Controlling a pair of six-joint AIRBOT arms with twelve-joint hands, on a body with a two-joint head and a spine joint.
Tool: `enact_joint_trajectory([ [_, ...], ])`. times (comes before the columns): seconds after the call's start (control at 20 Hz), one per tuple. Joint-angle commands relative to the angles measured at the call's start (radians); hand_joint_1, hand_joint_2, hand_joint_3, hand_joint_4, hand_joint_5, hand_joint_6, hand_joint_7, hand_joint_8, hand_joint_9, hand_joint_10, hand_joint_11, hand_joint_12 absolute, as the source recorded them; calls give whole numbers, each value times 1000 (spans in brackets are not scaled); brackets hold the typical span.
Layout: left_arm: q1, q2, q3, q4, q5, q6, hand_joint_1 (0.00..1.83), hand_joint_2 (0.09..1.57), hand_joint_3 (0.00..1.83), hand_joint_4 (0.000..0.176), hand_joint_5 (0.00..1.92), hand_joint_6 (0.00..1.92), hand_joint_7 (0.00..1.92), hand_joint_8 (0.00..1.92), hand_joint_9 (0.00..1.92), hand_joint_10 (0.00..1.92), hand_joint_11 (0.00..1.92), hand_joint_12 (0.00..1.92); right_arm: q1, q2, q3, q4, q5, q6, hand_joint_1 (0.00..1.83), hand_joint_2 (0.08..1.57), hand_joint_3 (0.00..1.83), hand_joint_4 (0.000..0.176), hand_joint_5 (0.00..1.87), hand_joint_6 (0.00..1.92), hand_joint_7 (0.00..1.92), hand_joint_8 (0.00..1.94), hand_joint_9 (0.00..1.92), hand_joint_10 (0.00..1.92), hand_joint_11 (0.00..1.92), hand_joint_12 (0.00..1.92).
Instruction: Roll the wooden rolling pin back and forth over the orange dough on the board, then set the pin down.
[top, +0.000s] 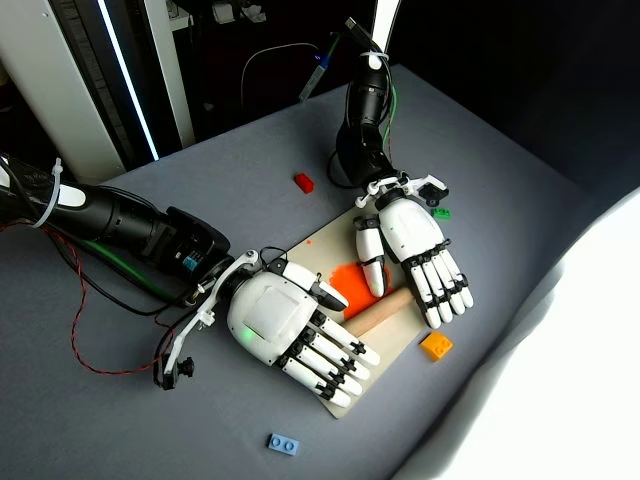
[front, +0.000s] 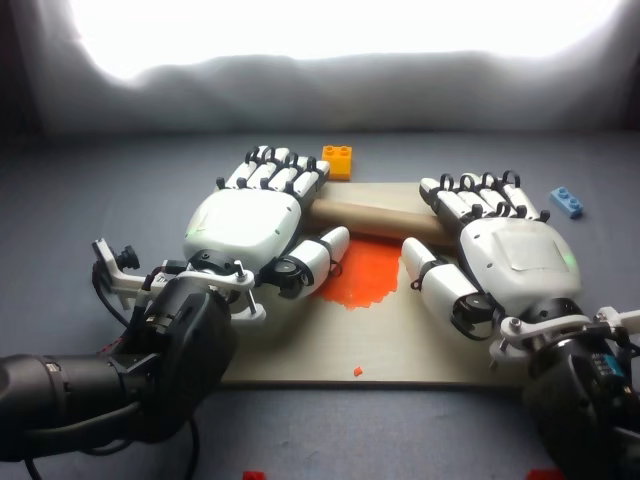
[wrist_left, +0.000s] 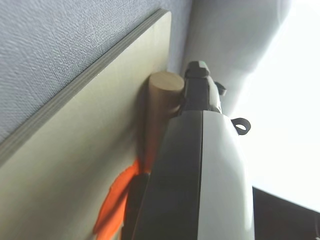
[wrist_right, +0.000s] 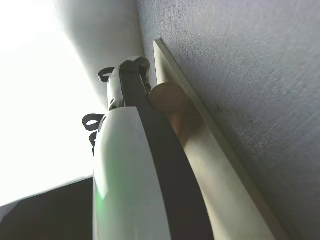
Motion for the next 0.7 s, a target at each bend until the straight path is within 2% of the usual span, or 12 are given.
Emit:
enact_joint_trajectory([
  [0.0, 10, 0, -10, 27, -21, -4, 0, 1499, 0, 0, 172, 12, 169, 9, 109, 12, 16, 11, -8, 0, -8, -43, 50, 4, 0, 1571, 25, 0, 302, 4, 317, 2, 248, 4, 0, 481],
  [0.4, 17, 27, -52, 10, 0, 26, 0, 1506, 2, 0, 167, 7, 158, 4, 106, 8, 13, 16, -24, 0, -49, -40, 72, -7, 0, 1571, 33, 0, 305, 6, 331, 2, 249, 3, 0, 487],
  [0.65, 28, 40, -69, -12, 7, 12, 0, 1508, 2, 0, 165, 4, 160, 4, 107, 6, 8, 19, -31, 0, -72, -12, 81, -15, 0, 1571, 36, 0, 309, 2, 337, 0, 264, 5, 0, 523],
])
